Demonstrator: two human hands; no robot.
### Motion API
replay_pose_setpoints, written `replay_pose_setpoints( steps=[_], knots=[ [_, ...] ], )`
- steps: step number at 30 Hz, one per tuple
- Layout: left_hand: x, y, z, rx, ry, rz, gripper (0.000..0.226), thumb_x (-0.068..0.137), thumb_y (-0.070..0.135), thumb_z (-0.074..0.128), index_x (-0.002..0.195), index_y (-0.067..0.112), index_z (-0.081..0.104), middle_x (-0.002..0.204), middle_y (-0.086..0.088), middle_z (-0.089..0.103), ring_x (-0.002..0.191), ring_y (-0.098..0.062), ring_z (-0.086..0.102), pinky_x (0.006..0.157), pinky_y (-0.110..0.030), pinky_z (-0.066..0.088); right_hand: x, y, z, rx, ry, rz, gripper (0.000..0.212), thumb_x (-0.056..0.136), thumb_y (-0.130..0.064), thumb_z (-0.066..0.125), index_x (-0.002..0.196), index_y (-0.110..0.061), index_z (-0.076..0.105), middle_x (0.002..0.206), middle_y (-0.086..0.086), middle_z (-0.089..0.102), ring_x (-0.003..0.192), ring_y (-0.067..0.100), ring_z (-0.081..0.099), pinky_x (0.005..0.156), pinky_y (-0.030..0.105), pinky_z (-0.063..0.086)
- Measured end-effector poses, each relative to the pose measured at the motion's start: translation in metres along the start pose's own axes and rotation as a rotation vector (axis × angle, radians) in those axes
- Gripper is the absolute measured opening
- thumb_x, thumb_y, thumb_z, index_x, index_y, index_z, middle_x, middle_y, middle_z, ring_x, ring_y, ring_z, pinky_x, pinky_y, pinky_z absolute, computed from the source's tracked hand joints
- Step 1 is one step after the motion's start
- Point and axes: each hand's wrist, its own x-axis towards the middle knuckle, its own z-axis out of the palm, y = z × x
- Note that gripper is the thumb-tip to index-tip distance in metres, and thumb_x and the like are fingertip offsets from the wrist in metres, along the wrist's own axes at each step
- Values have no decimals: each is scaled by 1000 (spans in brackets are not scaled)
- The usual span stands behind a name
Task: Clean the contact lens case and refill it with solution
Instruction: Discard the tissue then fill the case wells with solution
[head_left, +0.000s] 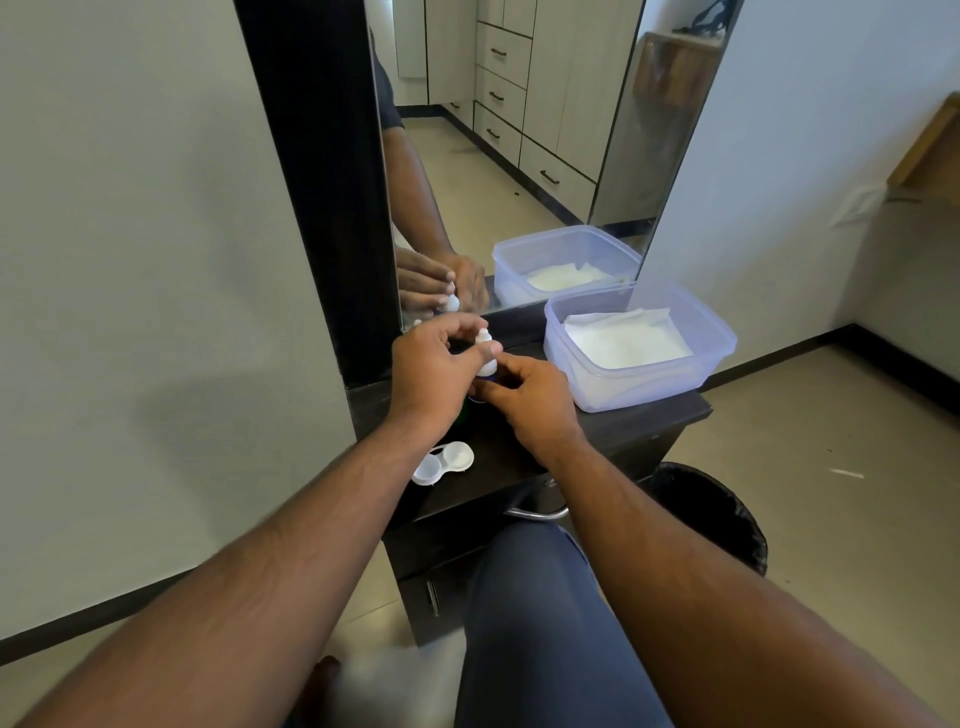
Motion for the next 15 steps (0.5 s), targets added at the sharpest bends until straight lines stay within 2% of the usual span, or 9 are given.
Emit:
replay_pose_setpoints(
  steps=[2, 5, 8, 11, 15],
  knots=[
    [5, 6, -2, -6, 73, 34, 17, 76, 19, 79, 90, 15, 72, 80, 8, 69, 75, -1, 63, 67, -11, 48, 0, 0, 0, -11, -6, 11, 35, 81, -24, 74, 115, -20, 68, 106, -7, 72, 98, 3, 64, 91, 23, 49],
    [15, 8, -10, 30, 107, 49, 15, 75, 17, 78, 89, 15, 71, 84, 9, 68, 80, -1, 63, 71, -12, 48, 1, 1, 0, -20, 15, 22, 37, 79, -25, 75, 114, -20, 68, 102, -7, 72, 94, 4, 64, 87, 21, 48],
    [16, -5, -21, 136, 4, -26, 16, 75, 9, 76, 88, 16, 71, 83, 5, 69, 79, -6, 64, 69, -15, 48, 0, 1, 0, 16, 69, 32, 33, 78, -23, 76, 111, -19, 69, 93, -9, 71, 86, 3, 64, 77, 12, 45],
    [12, -17, -26, 265, -107, -93, 17, 75, 6, 76, 88, 16, 69, 84, 1, 69, 80, -10, 65, 68, -18, 49, 0, 0, 0, 31, 92, 33, 36, 79, -23, 76, 114, -19, 67, 93, -13, 68, 87, -2, 62, 76, 8, 43],
    [12, -25, -27, 388, -194, -142, 19, 73, 9, 79, 85, 18, 68, 81, 3, 68, 79, -12, 65, 73, -34, 57, -1, 1, 0, 25, 89, 19, 37, 80, -23, 75, 115, -20, 67, 90, -19, 64, 84, -8, 60, 71, 3, 41]
  ],
)
